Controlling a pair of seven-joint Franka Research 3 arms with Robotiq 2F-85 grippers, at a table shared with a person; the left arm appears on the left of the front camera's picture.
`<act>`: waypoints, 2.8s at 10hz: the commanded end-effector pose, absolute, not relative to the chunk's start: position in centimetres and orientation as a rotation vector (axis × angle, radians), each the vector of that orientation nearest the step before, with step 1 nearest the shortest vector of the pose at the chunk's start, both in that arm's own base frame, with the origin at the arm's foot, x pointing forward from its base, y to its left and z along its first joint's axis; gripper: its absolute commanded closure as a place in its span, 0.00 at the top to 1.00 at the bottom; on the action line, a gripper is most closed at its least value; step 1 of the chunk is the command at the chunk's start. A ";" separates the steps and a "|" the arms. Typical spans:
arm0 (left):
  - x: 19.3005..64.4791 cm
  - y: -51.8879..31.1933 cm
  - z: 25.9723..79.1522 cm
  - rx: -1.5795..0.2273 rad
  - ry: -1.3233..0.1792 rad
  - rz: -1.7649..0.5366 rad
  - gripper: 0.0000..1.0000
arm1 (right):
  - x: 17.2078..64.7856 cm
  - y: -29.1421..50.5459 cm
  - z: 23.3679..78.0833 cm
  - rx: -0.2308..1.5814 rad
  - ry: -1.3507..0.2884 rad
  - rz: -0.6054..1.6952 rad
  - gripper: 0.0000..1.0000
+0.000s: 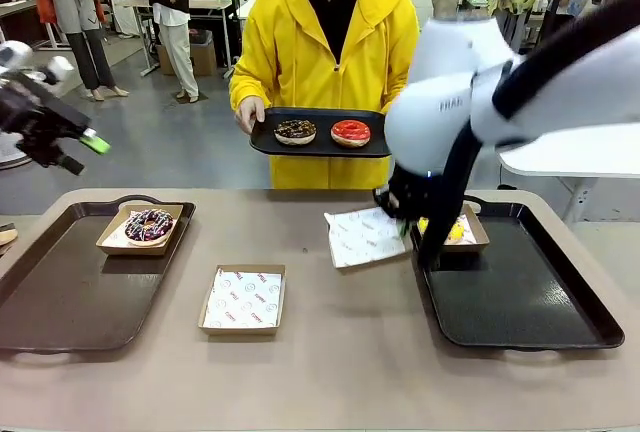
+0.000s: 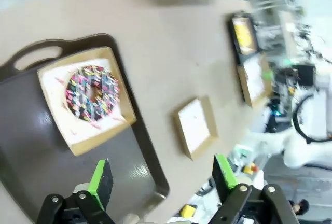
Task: Individually package the donuts and arrange them on the tray.
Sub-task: Place the picked Paper togo box on the Handle tray while simultaneously picking up another Paper togo box from the table with the other hand.
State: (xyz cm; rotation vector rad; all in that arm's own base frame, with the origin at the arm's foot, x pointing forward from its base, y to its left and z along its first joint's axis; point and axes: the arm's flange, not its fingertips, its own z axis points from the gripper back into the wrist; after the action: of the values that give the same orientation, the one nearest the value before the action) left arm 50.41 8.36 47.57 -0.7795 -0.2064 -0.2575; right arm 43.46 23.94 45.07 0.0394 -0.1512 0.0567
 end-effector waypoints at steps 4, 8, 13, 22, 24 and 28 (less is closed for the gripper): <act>44.4 16.5 44.8 -1.129 -0.258 -0.181 1.00 | 50.4 25.4 49.0 0.006 -0.140 0.044 0.00; 41.3 16.5 42.5 -1.174 -0.268 -0.135 1.00 | 53.2 24.6 48.6 0.081 -0.141 0.012 0.00; 41.8 16.9 42.1 -1.173 -0.246 -0.125 1.00 | 53.2 24.2 48.3 0.062 -0.139 0.019 0.00; 41.8 16.9 42.1 -1.173 -0.246 -0.125 1.00 | 53.2 24.2 48.3 0.062 -0.139 0.019 0.00; 41.8 16.9 42.1 -1.173 -0.246 -0.125 1.00 | 53.2 24.2 48.3 0.062 -0.139 0.019 0.00; 41.8 16.9 42.1 -1.173 -0.246 -0.125 1.00 | 53.2 24.2 48.3 0.062 -0.139 0.019 0.00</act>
State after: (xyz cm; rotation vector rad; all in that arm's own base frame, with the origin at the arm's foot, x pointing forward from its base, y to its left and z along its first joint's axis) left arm 41.85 16.54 41.94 -1.1616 -0.2404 -0.1093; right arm 53.21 24.25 48.25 0.0622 -0.1391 0.0207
